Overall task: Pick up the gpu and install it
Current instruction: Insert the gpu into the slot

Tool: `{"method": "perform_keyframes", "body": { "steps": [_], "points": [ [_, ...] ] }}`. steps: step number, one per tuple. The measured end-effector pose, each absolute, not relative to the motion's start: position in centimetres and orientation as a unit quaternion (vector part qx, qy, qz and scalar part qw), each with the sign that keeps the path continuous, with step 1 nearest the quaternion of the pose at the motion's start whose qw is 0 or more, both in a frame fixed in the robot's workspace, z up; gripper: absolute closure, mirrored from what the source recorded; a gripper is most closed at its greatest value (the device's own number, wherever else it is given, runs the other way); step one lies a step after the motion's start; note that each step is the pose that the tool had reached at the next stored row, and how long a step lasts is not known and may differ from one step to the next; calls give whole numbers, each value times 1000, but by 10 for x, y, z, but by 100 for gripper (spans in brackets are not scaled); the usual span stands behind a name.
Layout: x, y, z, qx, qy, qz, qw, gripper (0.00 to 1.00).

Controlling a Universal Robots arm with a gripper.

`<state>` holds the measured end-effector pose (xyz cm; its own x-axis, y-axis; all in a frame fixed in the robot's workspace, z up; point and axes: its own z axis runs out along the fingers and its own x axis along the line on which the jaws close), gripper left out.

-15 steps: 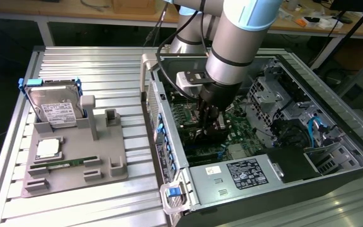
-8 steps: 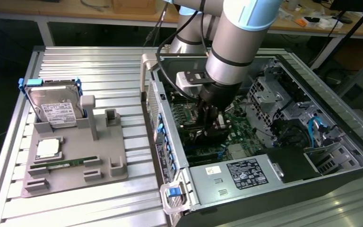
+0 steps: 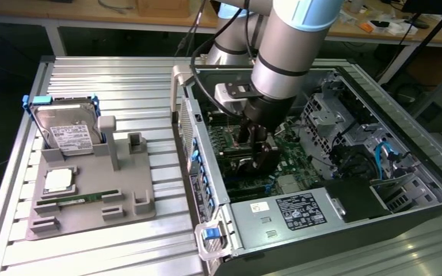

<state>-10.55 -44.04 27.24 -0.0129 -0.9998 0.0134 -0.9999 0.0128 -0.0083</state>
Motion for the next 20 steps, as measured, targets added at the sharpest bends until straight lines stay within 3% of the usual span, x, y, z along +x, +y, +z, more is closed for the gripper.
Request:
{"method": "perform_keyframes", "body": {
  "steps": [4,5,6,9,10,15,16,18,20],
  "points": [
    [-105,-439,279,703,-712,8,2,25],
    [-105,-439,279,703,-712,8,2,32],
    [-105,-439,279,703,-712,8,2,32],
    [-105,-439,279,703,-712,8,2,50],
    [-105,-439,279,703,-712,8,2,50],
    [-105,-439,279,703,-712,8,2,80],
    [-105,-439,279,703,-712,8,2,80],
    [-105,-439,279,703,-712,8,2,89],
    [-105,-439,279,703,-712,8,2,89]
  ]
}}
